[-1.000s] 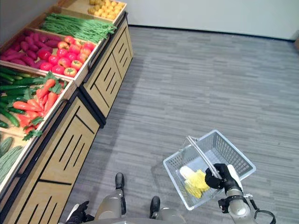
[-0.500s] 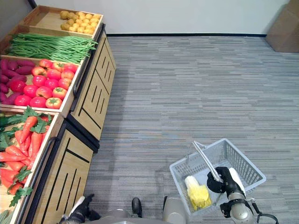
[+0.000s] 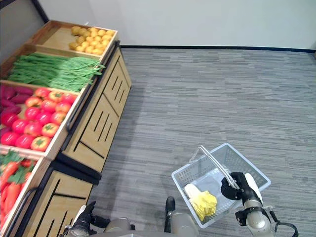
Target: Get the vegetables into the basket
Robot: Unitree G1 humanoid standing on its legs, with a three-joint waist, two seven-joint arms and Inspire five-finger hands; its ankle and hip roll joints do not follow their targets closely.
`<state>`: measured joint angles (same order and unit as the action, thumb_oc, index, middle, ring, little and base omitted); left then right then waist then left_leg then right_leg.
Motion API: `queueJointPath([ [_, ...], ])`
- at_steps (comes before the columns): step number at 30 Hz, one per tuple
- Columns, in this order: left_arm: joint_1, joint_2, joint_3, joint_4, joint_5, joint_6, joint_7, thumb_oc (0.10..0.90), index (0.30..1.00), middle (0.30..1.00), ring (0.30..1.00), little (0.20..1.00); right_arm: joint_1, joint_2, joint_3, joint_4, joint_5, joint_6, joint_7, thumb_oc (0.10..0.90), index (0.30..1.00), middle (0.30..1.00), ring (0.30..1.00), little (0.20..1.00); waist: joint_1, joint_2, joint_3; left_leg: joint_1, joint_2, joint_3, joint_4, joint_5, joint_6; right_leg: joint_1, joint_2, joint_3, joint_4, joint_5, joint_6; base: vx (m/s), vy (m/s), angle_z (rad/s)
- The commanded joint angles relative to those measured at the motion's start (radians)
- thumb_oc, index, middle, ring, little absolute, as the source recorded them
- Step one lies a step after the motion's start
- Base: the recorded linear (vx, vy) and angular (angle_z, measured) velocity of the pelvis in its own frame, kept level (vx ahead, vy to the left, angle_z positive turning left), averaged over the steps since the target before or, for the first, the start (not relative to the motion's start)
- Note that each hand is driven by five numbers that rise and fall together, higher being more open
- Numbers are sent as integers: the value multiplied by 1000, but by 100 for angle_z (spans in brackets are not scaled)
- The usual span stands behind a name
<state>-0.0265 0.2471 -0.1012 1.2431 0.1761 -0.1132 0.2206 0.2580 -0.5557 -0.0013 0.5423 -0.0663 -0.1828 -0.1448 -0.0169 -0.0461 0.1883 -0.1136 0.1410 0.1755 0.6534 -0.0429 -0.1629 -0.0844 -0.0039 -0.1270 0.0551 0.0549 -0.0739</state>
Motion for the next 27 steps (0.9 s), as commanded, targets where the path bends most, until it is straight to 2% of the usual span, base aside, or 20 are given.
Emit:
queueJointPath([
  [1, -8, -8, -40, 4, -13, 9, -4, 900, 1000, 1000, 1000, 1000, 6, -35, -119, -119, 62, -95, -68, 400, 300, 300, 300, 300, -13, -37, 17, -15, 19, 130, -267, 117, 66, 54, -76, -20, 58, -51, 117, 252, 21, 43],
  [2, -10, -7, -42, 5, -9, 10, -1, 900, 1000, 1000, 1000, 1000, 9, -34, -122, -112, 60, -95, -71, 400, 300, 300, 300, 300, -17, -35, 16, -13, 27, 159, -302, 118, 65, 62, -77, -27, 61, -61, 118, 300, 55, 42],
  [3, -12, -5, -43, 5, -2, 12, 4, 900, 1000, 1000, 1000, 1000, 17, -26, -125, -112, 60, -97, -75, 400, 300, 300, 300, 300, -27, -28, 9, -19, 45, 215, -360, 111, 50, 82, -74, -39, 67, -87, 124, 308, 63, 45],
  [5, -18, -2, -51, -2, 5, 16, 12, 900, 1000, 1000, 1000, 1000, 21, -20, -121, -92, 59, -95, -83, 400, 300, 300, 300, 300, -39, -27, -1, -13, 63, 310, -447, 139, 44, 104, -76, -60, 79, -110, 129, 266, 57, 23],
  [6, -17, -2, -51, -2, 5, 16, 12, 900, 1000, 1000, 1000, 1000, 21, -20, -120, -91, 58, -95, -84, 400, 300, 300, 300, 300, -39, -29, -2, -6, 58, 310, -455, 140, 42, 106, -79, -59, 80, -114, 131, 249, 65, 9],
  [7, -21, 2, -63, -11, 18, 19, 21, 900, 1000, 1000, 1000, 1000, 23, -18, -116, -95, 50, -88, -84, 400, 300, 300, 300, 300, -52, -25, -7, 8, 84, 402, -493, 181, 31, 122, -74, -82, 89, -125, 130, 223, 86, 9],
  [8, -20, 4, -70, -12, 25, 21, 20, 900, 1000, 1000, 1000, 1000, 23, -19, -117, -95, 46, -84, -84, 400, 300, 300, 300, 300, -58, -22, -11, 15, 102, 441, -502, 196, 31, 129, -74, -99, 91, -127, 132, 277, 126, 38],
  [9, -17, 3, -78, -11, 33, 23, 18, 900, 1000, 1000, 1000, 1000, 22, -16, -118, -87, 44, -79, -84, 400, 300, 300, 300, 300, -62, -19, -13, 37, 97, 452, -530, 181, 33, 131, -78, -107, 101, -137, 138, 214, 172, 48],
  [10, -11, 4, -80, -11, 33, 21, 20, 900, 1000, 1000, 1000, 1000, 20, -19, -114, -87, 38, -77, -85, 400, 300, 300, 300, 300, -52, -15, -16, 40, 70, 413, -550, 173, 42, 140, -85, -111, 105, -147, 150, 200, 170, 42],
  [11, -10, 4, -82, -9, 36, 22, 21, 900, 1000, 1000, 1000, 1000, 14, -17, -114, -80, 38, -76, -87, 400, 300, 300, 300, 300, -52, -11, -19, 43, 58, 404, -563, 157, 51, 144, -92, -111, 110, -150, 153, 205, 198, 10],
  [16, -20, 18, -86, -6, 53, 21, 27, 900, 1000, 1000, 1000, 1000, 9, -4, -113, -82, 23, -77, -91, 400, 300, 300, 300, 300, -43, -22, -13, 33, 27, 415, -557, 117, 78, 149, -133, -112, 115, -139, 178, 103, 158, 15],
  [20, -26, 45, -73, -10, 51, 17, 39, 900, 1000, 1000, 1000, 1000, -32, 2, -90, -68, 10, -83, -97, 400, 300, 300, 300, 300, -14, -46, -1, 6, 7, 407, -546, 87, 92, 148, -160, -117, 79, -94, 206, 32, 139, 17],
  [27, -22, 57, -65, -10, 41, 11, 41, 900, 1000, 1000, 1000, 1000, -68, 5, -69, -57, -1, -85, -103, 400, 300, 300, 300, 300, 19, -76, 14, -29, -7, 405, -534, 57, 104, 135, -174, -126, 56, -57, 227, 12, 66, 17],
])
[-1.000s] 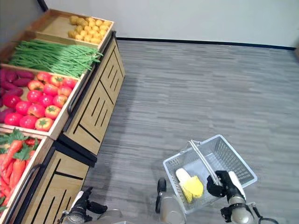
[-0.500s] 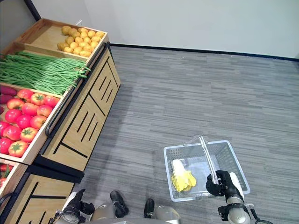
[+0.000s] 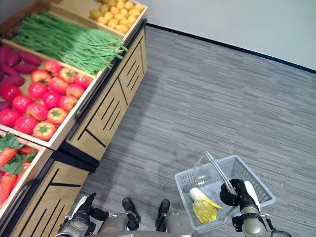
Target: Get the vegetables into the basket
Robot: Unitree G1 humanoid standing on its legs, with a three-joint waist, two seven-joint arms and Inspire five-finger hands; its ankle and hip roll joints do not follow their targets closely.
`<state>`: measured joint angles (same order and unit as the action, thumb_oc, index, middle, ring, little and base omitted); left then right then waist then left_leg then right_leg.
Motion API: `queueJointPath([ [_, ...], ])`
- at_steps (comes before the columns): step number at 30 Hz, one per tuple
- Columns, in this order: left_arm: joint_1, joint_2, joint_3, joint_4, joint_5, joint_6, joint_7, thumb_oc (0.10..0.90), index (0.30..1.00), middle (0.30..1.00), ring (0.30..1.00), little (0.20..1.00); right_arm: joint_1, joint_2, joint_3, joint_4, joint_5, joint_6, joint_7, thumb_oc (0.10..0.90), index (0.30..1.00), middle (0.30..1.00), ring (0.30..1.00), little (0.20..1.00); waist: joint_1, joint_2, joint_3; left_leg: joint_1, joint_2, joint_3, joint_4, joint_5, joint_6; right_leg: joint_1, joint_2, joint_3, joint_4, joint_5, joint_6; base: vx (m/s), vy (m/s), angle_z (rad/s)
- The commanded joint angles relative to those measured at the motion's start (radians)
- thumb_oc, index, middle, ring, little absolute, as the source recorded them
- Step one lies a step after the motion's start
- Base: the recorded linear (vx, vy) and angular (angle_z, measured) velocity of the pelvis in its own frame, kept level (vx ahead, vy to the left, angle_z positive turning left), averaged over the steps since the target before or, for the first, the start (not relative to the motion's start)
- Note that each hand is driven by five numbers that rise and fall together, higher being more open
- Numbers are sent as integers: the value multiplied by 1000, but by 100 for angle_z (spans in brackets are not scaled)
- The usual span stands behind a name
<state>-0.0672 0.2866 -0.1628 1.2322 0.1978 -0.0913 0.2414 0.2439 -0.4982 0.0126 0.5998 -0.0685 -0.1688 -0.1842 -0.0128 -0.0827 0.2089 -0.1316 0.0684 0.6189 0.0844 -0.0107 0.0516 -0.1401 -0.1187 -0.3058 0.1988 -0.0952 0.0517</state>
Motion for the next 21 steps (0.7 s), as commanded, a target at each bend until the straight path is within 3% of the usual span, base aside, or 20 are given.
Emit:
queueJointPath([
  [1, 21, 17, -3, 1, 20, -12, 21, 900, 1000, 1000, 1000, 1000, -55, -53, -82, -114, -1, -99, -62, 400, 300, 300, 300, 300, 18, -42, -6, -12, 65, -36, 37, 21, -111, 192, -60, 51, -90, 93, 104, 23, 46, 6],
  [6, 36, 15, -19, -10, 37, -11, 14, 900, 1000, 1000, 1000, 1000, -81, -51, -56, -97, -14, -96, -55, 400, 300, 300, 300, 300, 31, -51, -5, 21, 30, -36, 19, -13, -78, 166, -88, 63, 16, 163, 139, 56, 118, 3],
  [8, 48, 23, -20, -23, 33, -12, 9, 900, 1000, 1000, 1000, 1000, -111, -51, -31, -90, -20, -94, -53, 400, 300, 300, 300, 300, 28, -32, 8, 82, -2, -54, -31, -26, -42, 80, -115, 91, 207, 255, 167, 85, 258, 4],
  [9, 54, 30, -29, -40, 36, -14, 10, 900, 1000, 1000, 1000, 1000, -126, -50, -18, -85, -28, -92, -54, 400, 300, 300, 300, 300, 21, -4, 24, 119, -14, -91, -50, -31, -19, 30, -113, 132, 358, 291, 168, 75, 168, 12],
  [11, 55, 30, -31, -47, 31, -13, 6, 900, 1000, 1000, 1000, 1000, -126, -51, -13, -88, -26, -91, -53, 400, 300, 300, 300, 300, 12, 8, 30, 139, -24, -116, -62, -35, -13, -5, -99, 167, 398, 275, 161, 141, 70, 50],
  [13, 50, 29, -30, -35, 14, -19, 15, 900, 1000, 1000, 1000, 1000, -129, -46, -2, -73, -21, -95, -56, 400, 300, 300, 300, 300, -10, 28, 41, 172, -31, -174, -71, -32, -23, -93, -47, 231, 355, 191, 123, 174, -52, 86],
  [14, 45, 29, -25, -26, 7, -21, 19, 900, 1000, 1000, 1000, 1000, -133, -46, 3, -69, -17, -97, -57, 400, 300, 300, 300, 300, -14, 29, 43, 165, -25, -179, -67, -11, -27, -108, -28, 251, 287, 189, 102, 107, -185, 84],
  [15, 39, 27, -22, -16, 3, -23, 23, 900, 1000, 1000, 1000, 1000, -137, -44, 6, -59, -11, -96, -60, 400, 300, 300, 300, 300, -20, 26, 45, 166, -27, -206, -59, -14, -38, -106, -21, 287, 204, 177, 101, 56, -161, 77],
  [16, 39, 27, -22, -16, 3, -23, 23, 900, 1000, 1000, 1000, 1000, -138, -44, 6, -58, -11, -97, -60, 400, 300, 300, 300, 300, -22, 26, 47, 167, -26, -208, -58, -15, -38, -102, -21, 284, 202, 178, 101, 132, -166, 76],
  [17, 32, 25, -19, -6, 0, -24, 27, 900, 1000, 1000, 1000, 1000, -144, -42, 9, -42, 1, -101, -66, 400, 300, 300, 300, 300, -33, 24, 48, 168, -32, -241, -47, -24, -48, -105, -6, 356, 95, 176, 103, 196, -218, 117],
  [18, 22, 27, -17, 7, -3, -27, 27, 900, 1000, 1000, 1000, 1000, -143, -43, 4, -27, 18, -102, -74, 400, 300, 300, 300, 300, -48, 18, 48, 175, -38, -302, -38, -37, -61, -112, 14, 473, -11, 199, 120, 189, -221, 121],
  [19, 21, 27, -16, 7, -3, -27, 27, 900, 1000, 1000, 1000, 1000, -144, -43, 4, -26, 18, -102, -74, 400, 300, 300, 300, 300, -48, 17, 46, 172, -38, -301, -38, -34, -62, -114, 14, 474, -14, 203, 119, 246, -265, 179],
  [20, 16, 28, -17, 26, -1, -30, 26, 900, 1000, 1000, 1000, 1000, -134, -45, -4, 0, 22, -98, -77, 400, 300, 300, 300, 300, -55, 16, 37, 180, -42, -358, -36, -47, -72, -137, 21, 529, -60, 216, 131, 172, -201, 122],
  [21, 18, 28, -18, 36, 1, -28, 27, 900, 1000, 1000, 1000, 1000, -126, -47, -11, 7, 22, -97, -78, 400, 300, 300, 300, 300, -60, 11, 33, 185, -45, -380, -31, -56, -75, -134, 15, 510, -60, 229, 132, 216, -280, 127],
])
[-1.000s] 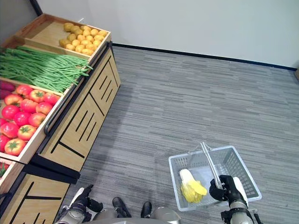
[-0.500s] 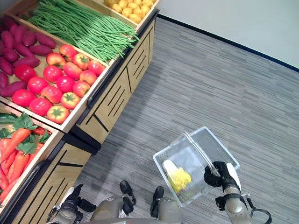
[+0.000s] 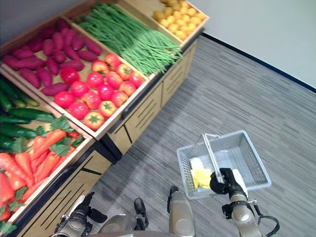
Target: Get the vegetables into the basket
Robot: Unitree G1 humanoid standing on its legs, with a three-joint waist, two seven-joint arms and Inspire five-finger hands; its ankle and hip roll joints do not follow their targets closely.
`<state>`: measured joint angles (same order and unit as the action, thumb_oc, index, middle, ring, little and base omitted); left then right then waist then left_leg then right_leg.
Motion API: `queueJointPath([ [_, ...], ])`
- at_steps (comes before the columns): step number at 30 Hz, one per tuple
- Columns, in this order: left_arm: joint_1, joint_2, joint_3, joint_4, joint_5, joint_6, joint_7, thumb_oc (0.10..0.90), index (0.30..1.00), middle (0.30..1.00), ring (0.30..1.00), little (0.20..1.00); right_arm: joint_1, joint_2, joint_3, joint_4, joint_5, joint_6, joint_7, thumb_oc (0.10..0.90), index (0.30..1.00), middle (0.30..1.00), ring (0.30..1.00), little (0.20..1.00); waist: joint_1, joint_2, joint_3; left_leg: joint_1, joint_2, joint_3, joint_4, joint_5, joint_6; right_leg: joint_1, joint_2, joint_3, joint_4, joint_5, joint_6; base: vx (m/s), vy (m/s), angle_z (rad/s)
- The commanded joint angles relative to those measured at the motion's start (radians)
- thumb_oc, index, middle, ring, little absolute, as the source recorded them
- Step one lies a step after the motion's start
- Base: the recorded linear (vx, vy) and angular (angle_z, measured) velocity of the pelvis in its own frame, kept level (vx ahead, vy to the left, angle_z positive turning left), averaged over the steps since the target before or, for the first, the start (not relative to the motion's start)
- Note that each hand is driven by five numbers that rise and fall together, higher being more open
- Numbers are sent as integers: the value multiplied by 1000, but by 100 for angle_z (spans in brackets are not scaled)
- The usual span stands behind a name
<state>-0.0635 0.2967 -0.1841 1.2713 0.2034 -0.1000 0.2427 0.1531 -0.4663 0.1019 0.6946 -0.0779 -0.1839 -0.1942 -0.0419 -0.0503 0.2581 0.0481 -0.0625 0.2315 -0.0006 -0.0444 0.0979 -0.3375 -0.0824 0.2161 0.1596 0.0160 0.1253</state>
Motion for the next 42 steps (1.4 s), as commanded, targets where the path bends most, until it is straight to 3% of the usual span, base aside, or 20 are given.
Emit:
queueJointPath([
  [1, 14, 21, 1, -3, -3, -17, 25, 900, 1000, 1000, 1000, 1000, -25, -79, -105, -81, 29, -81, -68, 400, 300, 300, 300, 300, -36, -24, -21, 5, 87, -12, 65, -27, -124, 84, -30, -35, -29, 108, 54, 91, -143, 97],
  [4, 18, 19, 2, 7, -1, -15, 26, 900, 1000, 1000, 1000, 1000, -27, -80, -106, -71, 31, -82, -69, 400, 300, 300, 300, 300, -38, -30, -24, 5, 89, -19, 78, -32, -128, 95, -33, -56, -35, 113, 51, 79, -215, 126],
  [5, 28, 19, 25, 42, -10, -2, 25, 900, 1000, 1000, 1000, 1000, -29, -87, -102, -22, 37, -84, -63, 400, 300, 300, 300, 300, -21, -27, -38, 10, 125, -44, 76, -5, -153, 138, 1, -97, -37, 88, 31, 98, -312, 5],
  [8, 36, 11, 50, 65, -27, 7, 22, 900, 1000, 1000, 1000, 1000, -25, -90, -103, 6, 41, -84, -62, 400, 300, 300, 300, 300, -15, -21, -52, 19, 150, -60, 49, 26, -170, 160, 16, -134, -41, 74, 15, 96, -317, 37],
  [9, 39, 8, 58, 72, -28, 12, 19, 900, 1000, 1000, 1000, 1000, -17, -92, -97, 25, 32, -80, -60, 400, 300, 300, 300, 300, -8, -16, -63, 14, 178, -74, 22, 61, -188, 173, 29, -167, -43, 57, 0, 28, -257, 68],
  [14, 35, -3, 46, 72, -36, 13, 21, 900, 1000, 1000, 1000, 1000, -7, -92, -80, 99, 21, -72, -61, 400, 300, 300, 300, 300, -4, -9, -68, -13, 214, -97, 18, 91, -207, 195, 29, -235, -40, 27, -21, 23, -165, 56],
  [16, 33, -12, 31, 63, -34, 12, 19, 900, 1000, 1000, 1000, 1000, 9, -91, -80, 104, 15, -68, -58, 400, 300, 300, 300, 300, -16, -6, -68, -23, 234, -57, 21, 109, -214, 208, 19, -270, -45, 23, -26, -16, -47, 107],
  [17, 31, -13, 21, 63, -28, 13, 17, 900, 1000, 1000, 1000, 1000, 12, -87, -75, 127, 12, -62, -58, 400, 300, 300, 300, 300, -24, 0, -70, -20, 259, 8, 1, 131, -225, 218, 10, -306, -57, 22, -24, -15, -27, 79],
  [19, 30, -10, 14, 61, -19, 14, 20, 900, 1000, 1000, 1000, 1000, 14, -83, -69, 134, 15, -62, -56, 400, 300, 300, 300, 300, -22, 9, -76, -18, 270, 31, -27, 158, -236, 227, 7, -322, -78, 28, -20, 6, 10, 58],
  [26, 35, 3, 16, 64, -16, 13, 19, 900, 1000, 1000, 1000, 1000, -1, -68, -42, 190, 6, -50, -47, 400, 300, 300, 300, 300, -6, 18, -85, -9, 246, 14, -83, 149, -229, 236, -24, -331, -103, 49, -3, 43, 89, 15],
  [35, 15, 48, 52, -8, -81, -32, 69, 900, 1000, 1000, 1000, 1000, -62, -35, -1, 304, -7, -48, -54, 400, 300, 300, 300, 300, 31, 8, -87, -11, 194, -12, -87, 120, -210, 251, -65, -318, -152, 87, 20, 34, 99, 4],
  [36, 11, 76, 80, -60, -85, -56, 148, 900, 1000, 1000, 1000, 1000, -67, -19, 5, 329, -10, -59, -70, 400, 300, 300, 300, 300, 48, 3, -87, -16, 186, -27, -87, 117, -207, 256, -73, -327, -158, 92, 25, 22, 39, -1],
  [38, 15, 85, 118, -57, -110, -55, 185, 900, 1000, 1000, 1000, 1000, -67, -7, 8, 338, -11, -65, -78, 400, 300, 300, 300, 300, 53, -1, -89, -18, 183, -36, -87, 117, -207, 260, -77, -332, -163, 94, 28, 28, 14, 16],
  [39, 21, 98, 210, -41, -192, -60, 242, 900, 1000, 1000, 1000, 1000, -68, 13, 17, 374, -12, -71, -89, 400, 300, 300, 300, 300, 62, -7, -93, -19, 178, -47, -87, 115, -207, 269, -82, -339, -168, 97, 31, 32, 8, 32],
  [40, 21, 98, 210, -41, -192, -60, 242, 900, 1000, 1000, 1000, 1000, -68, 13, 17, 374, -12, -71, -89, 400, 300, 300, 300, 300, 62, -7, -93, -19, 178, -48, -87, 115, -207, 269, -82, -339, -168, 97, 31, 61, 27, 23],
  [42, 22, 111, 337, 27, -305, -54, 305, 900, 1000, 1000, 1000, 1000, -80, 35, 38, 427, -15, -70, -96, 400, 300, 300, 300, 300, 68, -11, -105, -15, 175, -51, -87, 110, -209, 282, -86, -346, -177, 99, 33, 43, 32, 13],
])
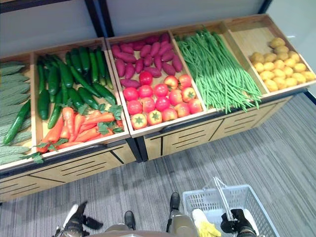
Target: Get the vegetables into the basket
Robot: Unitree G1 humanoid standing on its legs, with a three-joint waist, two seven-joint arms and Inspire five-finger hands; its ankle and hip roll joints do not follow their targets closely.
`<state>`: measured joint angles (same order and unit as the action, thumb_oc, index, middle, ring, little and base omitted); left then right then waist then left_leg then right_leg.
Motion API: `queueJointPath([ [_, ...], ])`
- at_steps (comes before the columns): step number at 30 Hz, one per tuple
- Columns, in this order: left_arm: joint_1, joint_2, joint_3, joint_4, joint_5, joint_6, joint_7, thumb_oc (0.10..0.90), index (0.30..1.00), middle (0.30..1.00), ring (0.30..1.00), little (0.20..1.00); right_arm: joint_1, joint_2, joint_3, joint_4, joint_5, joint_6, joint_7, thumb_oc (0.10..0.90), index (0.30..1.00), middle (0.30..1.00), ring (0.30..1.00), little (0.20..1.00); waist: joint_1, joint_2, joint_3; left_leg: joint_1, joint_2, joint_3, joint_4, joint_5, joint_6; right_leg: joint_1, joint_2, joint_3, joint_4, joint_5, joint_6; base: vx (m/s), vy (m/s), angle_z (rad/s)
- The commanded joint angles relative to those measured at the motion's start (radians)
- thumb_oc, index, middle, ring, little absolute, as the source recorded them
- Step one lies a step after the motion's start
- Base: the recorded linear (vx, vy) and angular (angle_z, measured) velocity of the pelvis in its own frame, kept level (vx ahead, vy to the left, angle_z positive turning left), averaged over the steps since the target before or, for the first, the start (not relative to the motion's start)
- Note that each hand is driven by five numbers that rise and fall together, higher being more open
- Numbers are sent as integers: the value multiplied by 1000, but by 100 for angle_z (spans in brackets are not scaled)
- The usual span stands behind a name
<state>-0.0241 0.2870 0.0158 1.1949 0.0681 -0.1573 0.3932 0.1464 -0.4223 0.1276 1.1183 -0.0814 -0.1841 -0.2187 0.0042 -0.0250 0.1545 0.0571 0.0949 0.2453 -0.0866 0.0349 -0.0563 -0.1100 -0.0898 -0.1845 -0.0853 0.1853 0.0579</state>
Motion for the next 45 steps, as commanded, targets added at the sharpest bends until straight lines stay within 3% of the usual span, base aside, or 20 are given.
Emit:
queueJointPath([
  [1, -10, 128, 193, 138, -225, 7, 167, 900, 1000, 1000, 1000, 1000, -77, -6, 23, 5, -15, -69, -69, 400, 300, 300, 300, 300, 20, -38, -5, -22, 17, -66, -1, 27, -56, 58, -80, 55, 63, -68, 101, 18, 20, 6],
  [2, -10, 128, 194, 138, -225, 7, 167, 900, 1000, 1000, 1000, 1000, -77, -6, 23, 5, -15, -69, -69, 400, 300, 300, 300, 300, 20, -38, -5, -22, 17, -66, -1, 27, -56, 58, -80, 55, 63, -68, 101, 20, 35, 4],
  [3, 6, 155, 284, 193, -300, 9, 184, 900, 1000, 1000, 1000, 1000, -76, -6, 38, -5, -19, -69, -65, 400, 300, 300, 300, 300, 20, -39, -11, -15, 19, -61, -1, 24, -60, 64, -80, 57, 56, -66, 101, 0, 0, 0],
  [5, 25, 188, 364, 237, -364, 8, 198, 900, 1000, 1000, 1000, 1000, -74, -15, 55, -24, -26, -69, -59, 400, 300, 300, 300, 300, 22, -38, -18, -11, 21, -57, -1, 23, -64, 69, -79, 58, 48, -64, 102, 17, 28, -2],
  [12, 59, 293, 491, 200, -456, -62, 277, 900, 1000, 1000, 1000, 1000, -77, -44, 117, -79, -55, -82, -35, 400, 300, 300, 300, 300, 29, -32, -27, -13, 31, -57, -1, 30, -80, 82, -76, 41, 30, -56, 107, 0, 3, -1],
  [15, 73, 321, 472, -50, -389, -120, 362, 900, 1000, 1000, 1000, 1000, -73, -40, 127, -86, -69, -89, -38, 400, 300, 300, 300, 300, 33, -30, -26, -15, 35, -67, -1, 33, -83, 86, -77, 31, 30, -57, 109, -2, -9, 10],
  [17, 109, 352, 470, -360, -238, -133, 469, 900, 1000, 1000, 1000, 1000, -61, -33, 115, -97, -80, -91, -43, 400, 300, 300, 300, 300, 38, -32, -25, -11, 35, -75, -1, 28, -85, 92, -75, 26, 29, -62, 111, -1, -26, 22],
  [19, 123, 365, 481, -512, -128, -124, 526, 900, 1000, 1000, 1000, 1000, -56, -19, 93, -84, -75, -91, -45, 400, 300, 300, 300, 300, 41, -38, -29, -19, 35, -82, -1, 33, -85, 92, -77, 20, 26, -61, 111, -2, -26, 14],
  [21, 119, 366, 486, -565, -82, -106, 540, 900, 1000, 1000, 1000, 1000, -55, -16, 86, -79, -74, -90, -45, 400, 300, 300, 300, 300, 39, -42, -31, -20, 34, -85, -1, 33, -85, 94, -77, 17, 25, -62, 111, 9, -23, 15],
  [25, 58, 396, 454, -705, 99, -61, 586, 900, 1000, 1000, 1000, 1000, -48, -9, 72, -81, -66, -93, -42, 400, 300, 300, 300, 300, 26, -53, -36, -17, 36, -85, -1, 28, -86, 93, -74, 23, 27, -66, 110, 3, -6, -2],
  [28, 43, 395, 433, -738, 139, -41, 570, 900, 1000, 1000, 1000, 1000, -48, -10, 67, -82, -65, -95, -45, 400, 300, 300, 300, 300, 24, -54, -37, -13, 36, -83, -1, 26, -85, 94, -73, 29, 27, -66, 111, 7, -10, -8],
  [33, 54, 428, 267, -802, 268, -33, 359, 900, 1000, 1000, 1000, 1000, -54, -45, 45, -135, -62, -91, -40, 400, 300, 300, 300, 300, 2, -47, -32, -4, 38, -68, -1, 25, -80, 86, -70, 49, 30, -61, 110, -9, 13, -14],
  [34, 59, 508, 188, -799, 326, -67, 267, 900, 1000, 1000, 1000, 1000, -58, -70, 34, -164, -59, -88, -32, 400, 300, 300, 300, 300, -6, -40, -27, -1, 38, -63, -1, 24, -79, 84, -70, 56, 30, -59, 111, -24, 40, -11],
  [36, 44, 567, 123, -750, 325, -84, 201, 900, 1000, 1000, 1000, 1000, -66, -86, 46, -198, -65, -94, -17, 400, 300, 300, 300, 300, -19, -34, -23, 4, 37, -52, -1, 23, -79, 79, -71, 66, 31, -55, 114, -18, 42, -12],
  [45, -123, 628, -14, -624, 349, -62, 130, 900, 1000, 1000, 1000, 1000, -82, -99, 66, -241, -90, -102, 9, 400, 300, 300, 300, 300, -49, -33, -10, -1, 44, -18, -1, 20, -80, 46, -66, 103, 31, -43, 118, -15, 23, -18],
])
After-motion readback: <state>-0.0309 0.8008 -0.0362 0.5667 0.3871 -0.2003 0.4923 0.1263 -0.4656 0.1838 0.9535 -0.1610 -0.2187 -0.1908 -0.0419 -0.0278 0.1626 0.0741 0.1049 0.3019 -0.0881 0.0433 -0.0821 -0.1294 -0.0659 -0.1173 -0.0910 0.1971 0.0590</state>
